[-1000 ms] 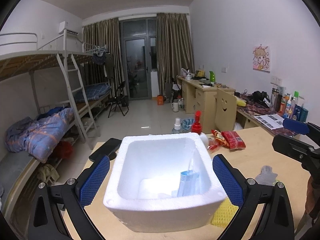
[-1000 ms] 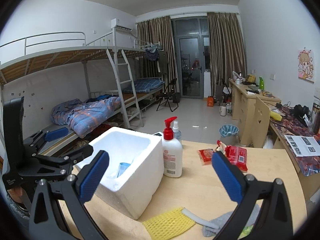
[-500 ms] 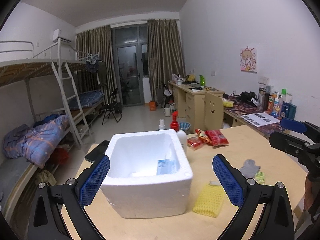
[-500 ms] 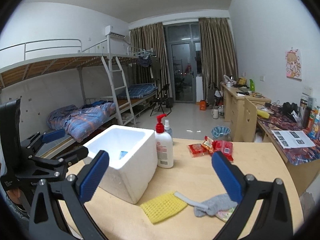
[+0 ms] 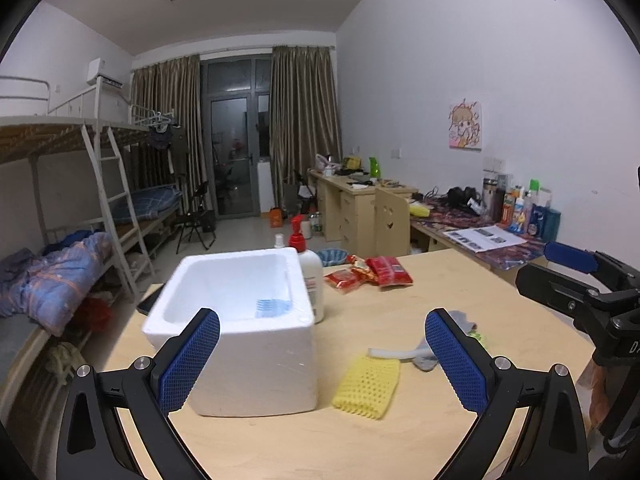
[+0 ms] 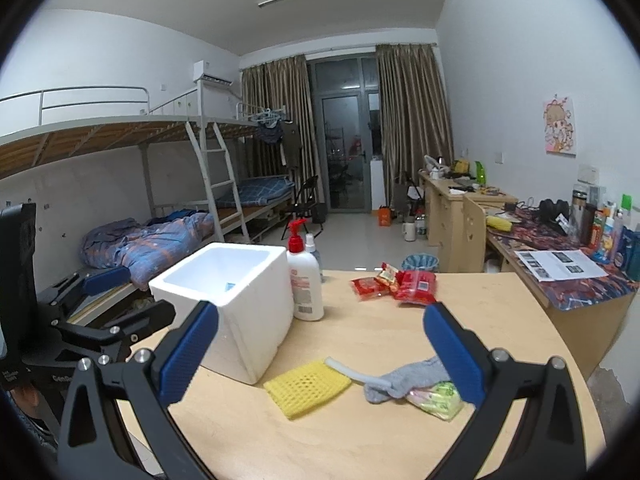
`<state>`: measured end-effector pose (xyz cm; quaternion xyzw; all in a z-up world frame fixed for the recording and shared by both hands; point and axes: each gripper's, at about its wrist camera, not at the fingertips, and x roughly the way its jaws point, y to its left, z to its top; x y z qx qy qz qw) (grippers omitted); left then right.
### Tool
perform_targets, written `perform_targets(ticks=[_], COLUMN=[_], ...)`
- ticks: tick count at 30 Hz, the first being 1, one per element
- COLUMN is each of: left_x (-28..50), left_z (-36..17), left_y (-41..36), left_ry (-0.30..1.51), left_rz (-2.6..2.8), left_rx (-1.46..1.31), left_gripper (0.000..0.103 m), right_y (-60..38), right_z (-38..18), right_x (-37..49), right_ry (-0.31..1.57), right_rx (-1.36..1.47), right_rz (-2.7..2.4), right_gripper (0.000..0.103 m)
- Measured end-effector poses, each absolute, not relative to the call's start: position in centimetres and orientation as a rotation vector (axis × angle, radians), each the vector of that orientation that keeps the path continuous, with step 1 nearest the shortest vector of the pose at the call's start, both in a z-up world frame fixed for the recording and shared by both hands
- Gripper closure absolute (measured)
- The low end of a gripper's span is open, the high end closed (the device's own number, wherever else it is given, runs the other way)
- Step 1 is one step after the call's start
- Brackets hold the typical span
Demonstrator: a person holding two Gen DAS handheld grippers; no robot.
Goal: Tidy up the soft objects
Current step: 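Withdraw the left tool from the box toward the yellow mesh net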
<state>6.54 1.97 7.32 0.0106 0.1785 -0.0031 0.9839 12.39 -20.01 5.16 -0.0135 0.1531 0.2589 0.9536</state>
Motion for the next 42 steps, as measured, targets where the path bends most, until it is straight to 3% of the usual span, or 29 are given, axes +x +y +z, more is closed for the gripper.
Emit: perform_targets(ticks=[18, 42], left_x=[6.6, 8.2], left_z=[-0.7, -4.8], left_y=[-2.8, -3.9], left_ry=[0.300, 0.368], left_rz=[-0.140, -0.207], left_rx=[0.034, 0.023], left_gripper=[0.000, 0.000], right_y=[-23.8, -25.5], right_z=[-1.6, -3.3], right_x=[11.6, 12.1], right_ry=[0.356, 0.414], right_rx=[-0.007, 0.024], right_rz=[0.420, 0.344], right_gripper=[0.000, 0.000])
